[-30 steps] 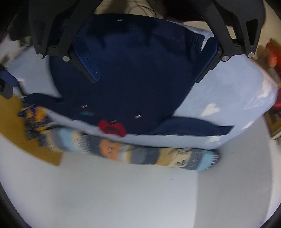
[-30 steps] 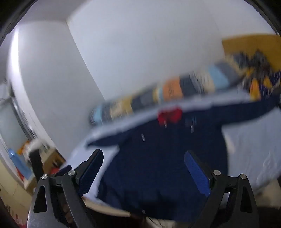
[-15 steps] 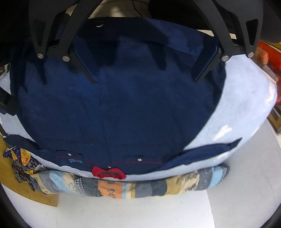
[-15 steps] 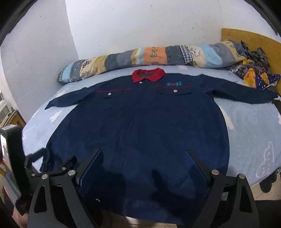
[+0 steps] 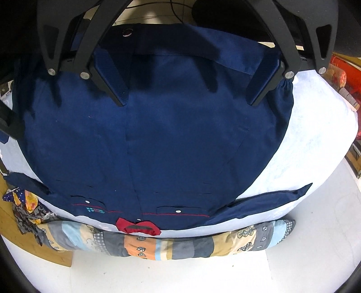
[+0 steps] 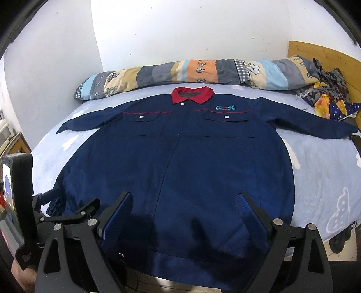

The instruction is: Fold large clothes

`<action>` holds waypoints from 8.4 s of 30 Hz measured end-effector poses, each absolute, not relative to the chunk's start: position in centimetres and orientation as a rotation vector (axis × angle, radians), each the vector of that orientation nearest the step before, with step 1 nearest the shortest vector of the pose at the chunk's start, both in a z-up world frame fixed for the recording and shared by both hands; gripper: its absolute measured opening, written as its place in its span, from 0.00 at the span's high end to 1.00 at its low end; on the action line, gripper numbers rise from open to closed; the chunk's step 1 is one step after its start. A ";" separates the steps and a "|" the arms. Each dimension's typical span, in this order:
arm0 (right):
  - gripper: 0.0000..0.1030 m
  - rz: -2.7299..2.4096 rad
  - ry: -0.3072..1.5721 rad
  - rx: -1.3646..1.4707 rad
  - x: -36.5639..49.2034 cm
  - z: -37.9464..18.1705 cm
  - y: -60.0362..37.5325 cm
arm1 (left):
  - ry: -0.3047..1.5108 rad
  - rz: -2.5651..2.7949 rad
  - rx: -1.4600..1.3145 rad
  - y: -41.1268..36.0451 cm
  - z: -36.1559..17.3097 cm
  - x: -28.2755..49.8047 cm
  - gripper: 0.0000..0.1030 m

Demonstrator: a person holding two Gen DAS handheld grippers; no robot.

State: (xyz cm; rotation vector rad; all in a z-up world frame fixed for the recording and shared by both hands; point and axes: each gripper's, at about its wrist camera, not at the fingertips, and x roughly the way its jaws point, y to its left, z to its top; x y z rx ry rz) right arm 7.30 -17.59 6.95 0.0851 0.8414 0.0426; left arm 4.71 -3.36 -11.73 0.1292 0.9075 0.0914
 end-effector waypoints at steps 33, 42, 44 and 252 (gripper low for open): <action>0.08 0.020 0.880 0.133 7.2 6.0 -19.0 | 0.892 0.077 0.184 -2.4 -12.2 4.2 0.00; 0.08 0.012 0.872 0.137 7.3 6.2 -19.4 | 0.891 0.074 0.194 -2.1 -12.0 4.2 0.00; 0.08 0.006 0.870 0.158 7.2 6.2 -19.9 | 0.889 0.073 0.184 -2.1 -11.7 4.2 0.00; 0.33 0.203 0.875 0.587 29.6 1.5 -32.9 | 0.706 0.286 -1.205 43.8 -11.2 36.2 0.44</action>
